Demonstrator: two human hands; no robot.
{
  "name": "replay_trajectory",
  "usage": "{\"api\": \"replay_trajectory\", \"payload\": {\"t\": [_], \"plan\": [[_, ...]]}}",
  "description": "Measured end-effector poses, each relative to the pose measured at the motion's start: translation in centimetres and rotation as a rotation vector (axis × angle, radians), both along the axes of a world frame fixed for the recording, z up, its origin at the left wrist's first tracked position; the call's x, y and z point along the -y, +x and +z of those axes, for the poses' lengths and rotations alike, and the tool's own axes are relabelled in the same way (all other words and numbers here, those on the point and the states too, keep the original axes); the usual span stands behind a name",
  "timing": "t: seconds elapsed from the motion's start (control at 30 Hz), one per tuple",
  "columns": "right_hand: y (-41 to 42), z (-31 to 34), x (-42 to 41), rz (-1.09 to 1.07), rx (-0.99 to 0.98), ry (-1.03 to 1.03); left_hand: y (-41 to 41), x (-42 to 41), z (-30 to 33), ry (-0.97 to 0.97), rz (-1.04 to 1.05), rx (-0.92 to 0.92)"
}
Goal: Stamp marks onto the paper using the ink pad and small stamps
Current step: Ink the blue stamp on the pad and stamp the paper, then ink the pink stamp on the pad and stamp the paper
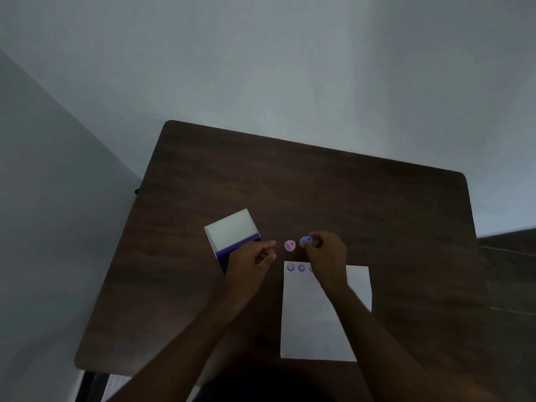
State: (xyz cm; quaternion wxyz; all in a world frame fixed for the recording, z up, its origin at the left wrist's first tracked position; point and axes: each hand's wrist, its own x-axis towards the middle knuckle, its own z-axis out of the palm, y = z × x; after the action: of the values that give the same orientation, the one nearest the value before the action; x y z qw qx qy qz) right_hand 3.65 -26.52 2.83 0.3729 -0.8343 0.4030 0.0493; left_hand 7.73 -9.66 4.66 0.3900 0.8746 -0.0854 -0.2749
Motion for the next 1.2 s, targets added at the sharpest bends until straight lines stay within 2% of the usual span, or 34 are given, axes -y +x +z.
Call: {"api": "replay_trajectory", "payload": {"t": [0.13, 0.43, 0.57, 0.63, 0.83, 1.03, 1.1, 1.2], "plan": [[0.4, -1.3, 0.2, 0.119, -0.085, -0.019, 0.0, 0.2, -0.5, 0.027, -0.009, -0.020], [0.5, -2.6, 0.3, 0.132, -0.109, -0.087, 0.1, 0.7, -0.3, 0.045, 0.033, -0.033], [0.4, -1.5, -0.5, 0.211, 0.010, -0.141, 0.0, 0.6, -0.4, 0.056, 0.059, -0.044], [0.6, -1.1, -1.2, 0.259, 0.006, -0.121, -0.1, 0.4, -0.3, 0.071, 0.053, -0.058], [1.9, -2.1, -2.6, 0.335, -0.256, -0.087, -0.2, -0.4, -0.3, 0.055, 0.040, -0.036], [2.5, -2.4, -2.8, 0.457, -0.389, -0.130, -0.5, -0.7, -0.4, 0.040, 0.072, -0.101], [2.3, -2.3, -2.9, 0.461, -0.363, -0.146, -0.8, -0.9, -0.2, 0.011, 0.063, -0.069], [1.8, -1.8, -3.1, 0.340, -0.241, -0.088, -1.3, -1.1, -0.3, -0.023, 0.063, -0.059]]}}
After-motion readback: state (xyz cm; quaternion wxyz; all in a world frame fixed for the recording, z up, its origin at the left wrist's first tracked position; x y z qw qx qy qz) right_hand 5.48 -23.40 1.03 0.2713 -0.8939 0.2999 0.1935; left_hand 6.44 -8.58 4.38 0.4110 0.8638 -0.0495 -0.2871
